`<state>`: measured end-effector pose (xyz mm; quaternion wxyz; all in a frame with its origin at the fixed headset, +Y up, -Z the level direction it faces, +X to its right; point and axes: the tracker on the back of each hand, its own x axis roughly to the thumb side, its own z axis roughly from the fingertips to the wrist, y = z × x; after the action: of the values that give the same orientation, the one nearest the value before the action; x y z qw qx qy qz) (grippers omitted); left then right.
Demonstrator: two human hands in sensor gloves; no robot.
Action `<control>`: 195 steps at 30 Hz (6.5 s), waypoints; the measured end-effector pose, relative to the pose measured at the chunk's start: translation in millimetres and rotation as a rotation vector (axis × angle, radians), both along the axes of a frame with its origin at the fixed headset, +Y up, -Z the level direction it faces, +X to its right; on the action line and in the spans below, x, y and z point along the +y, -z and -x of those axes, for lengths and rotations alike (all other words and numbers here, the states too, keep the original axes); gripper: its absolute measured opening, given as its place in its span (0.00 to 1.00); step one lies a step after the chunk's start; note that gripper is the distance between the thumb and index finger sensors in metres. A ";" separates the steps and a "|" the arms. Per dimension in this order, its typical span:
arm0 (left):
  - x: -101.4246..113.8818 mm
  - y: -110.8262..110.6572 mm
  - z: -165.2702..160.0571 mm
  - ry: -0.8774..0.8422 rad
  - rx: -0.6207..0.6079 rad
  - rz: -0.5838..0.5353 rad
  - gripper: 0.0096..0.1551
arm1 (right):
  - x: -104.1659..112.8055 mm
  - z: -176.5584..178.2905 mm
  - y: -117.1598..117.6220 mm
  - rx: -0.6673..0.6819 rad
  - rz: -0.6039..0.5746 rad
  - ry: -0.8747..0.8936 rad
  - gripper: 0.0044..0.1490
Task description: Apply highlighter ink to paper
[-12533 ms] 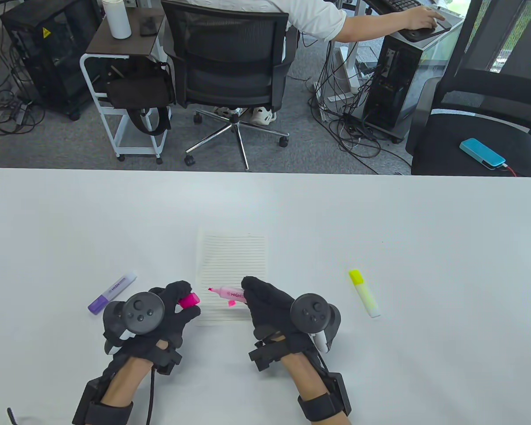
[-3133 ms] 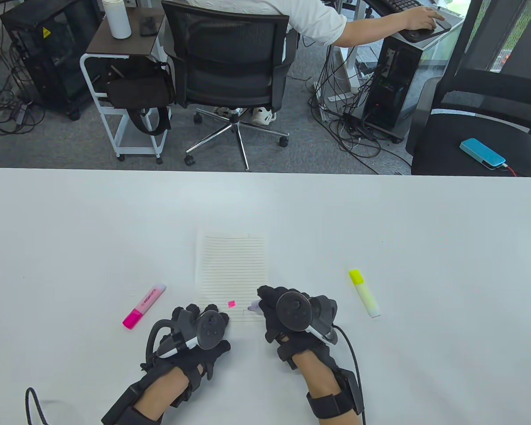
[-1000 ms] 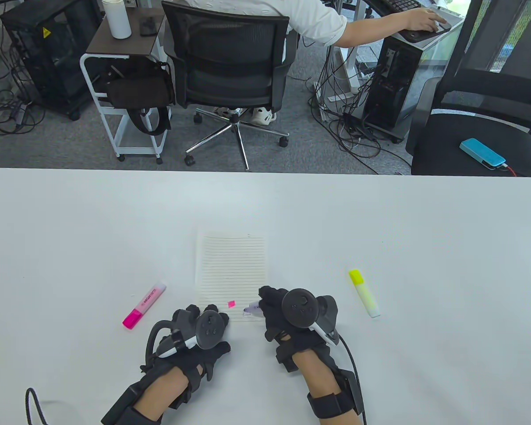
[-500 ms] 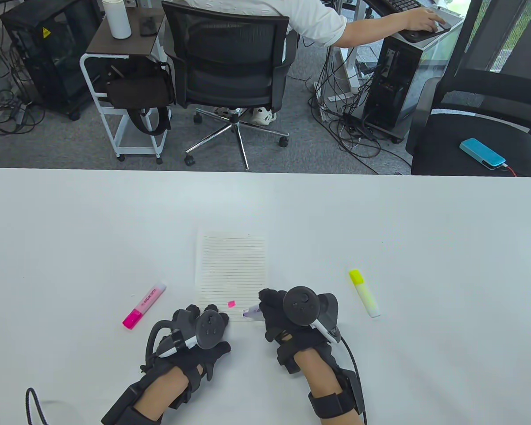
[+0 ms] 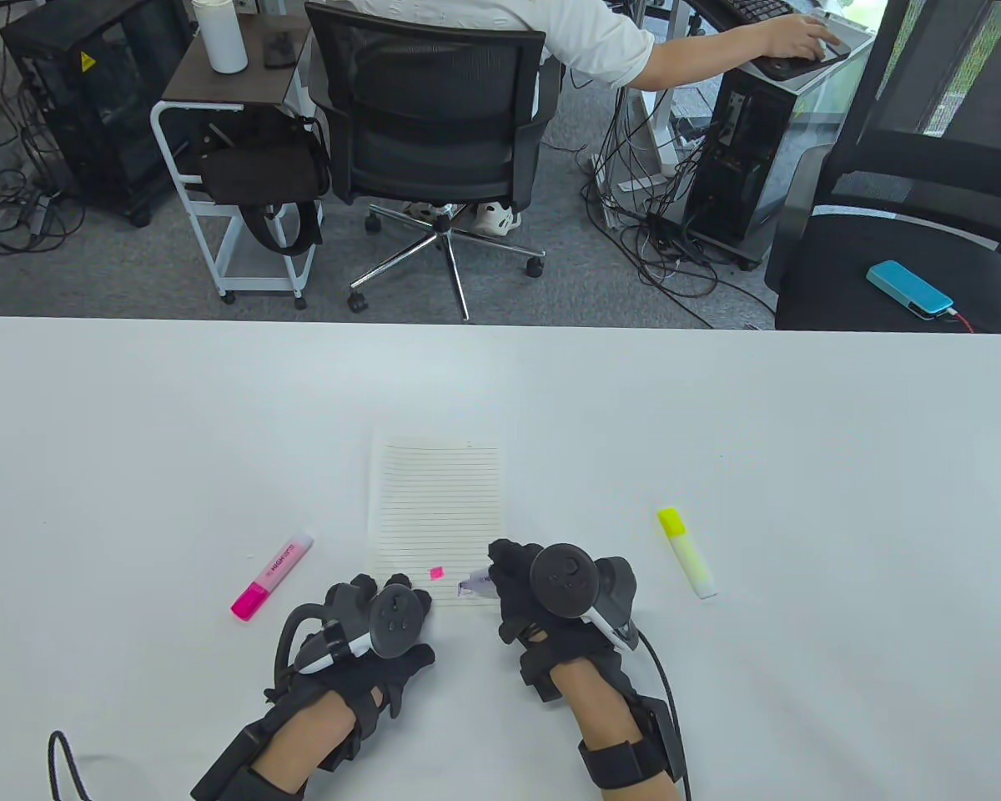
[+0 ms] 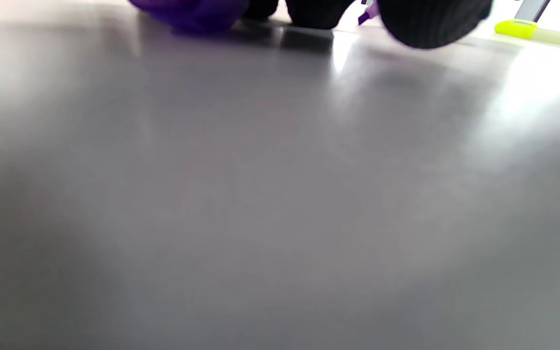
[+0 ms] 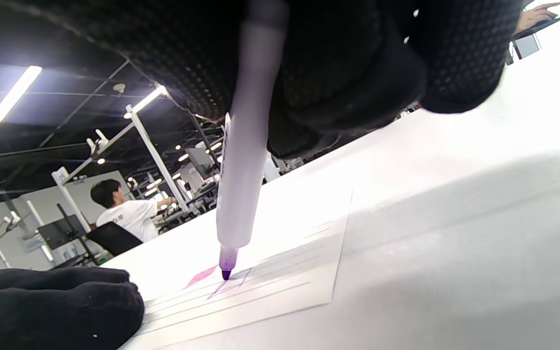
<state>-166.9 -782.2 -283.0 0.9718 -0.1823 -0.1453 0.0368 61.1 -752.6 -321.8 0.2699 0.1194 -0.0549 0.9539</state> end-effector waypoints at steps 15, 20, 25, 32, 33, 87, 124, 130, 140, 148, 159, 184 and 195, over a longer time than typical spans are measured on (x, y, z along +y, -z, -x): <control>-0.8 0.3 -0.4 0.000 0.000 0.004 0.42 | 1.2 -2.3 0.9 0.025 0.047 0.023 0.22; -1.1 0.3 -0.3 -0.002 0.001 0.005 0.42 | 0.8 -1.3 0.8 0.002 0.023 0.005 0.22; -1.1 0.4 -0.6 -0.001 0.000 0.005 0.42 | 0.8 -2.3 0.9 0.010 0.037 0.011 0.22; -1.3 0.6 -0.6 -0.003 0.001 0.007 0.42 | 2.2 -4.7 2.0 0.016 0.075 0.014 0.22; -1.3 0.6 -0.6 -0.001 0.000 0.008 0.42 | 2.4 -4.7 2.0 0.015 0.072 0.014 0.22; -2.6 0.8 0.4 -0.009 0.000 0.015 0.42 | 1.5 -6.5 2.2 -0.026 0.062 -0.008 0.22; -3.1 0.8 0.4 -0.007 0.000 0.017 0.42 | 2.4 -8.0 2.4 -0.035 0.072 -0.011 0.22; -3.2 0.8 0.5 -0.007 0.000 0.018 0.42 | 2.3 -5.9 1.2 -0.048 0.047 -0.015 0.22; -3.3 0.8 0.6 -0.007 0.000 0.019 0.42 | 0.5 -8.6 2.5 -0.055 0.101 0.013 0.22; -3.2 0.9 0.5 -0.006 -0.001 0.020 0.42 | 0.0 -11.8 3.8 -0.056 0.137 0.024 0.22; -3.3 0.8 0.3 -0.006 -0.002 0.020 0.42 | -2.2 -10.9 3.1 -0.090 0.120 0.031 0.22; -3.5 0.7 0.8 -0.007 -0.004 0.026 0.42 | -3.5 -13.4 4.5 -0.119 0.140 0.027 0.22; -3.5 0.6 0.4 -0.007 -0.002 0.026 0.42 | -2.2 -13.7 4.0 -0.092 0.179 0.028 0.22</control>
<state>-167.3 -785.7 -283.6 0.9690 -0.1944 -0.1466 0.0418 74.8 -754.8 -325.9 0.2899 0.0500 0.0163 0.9556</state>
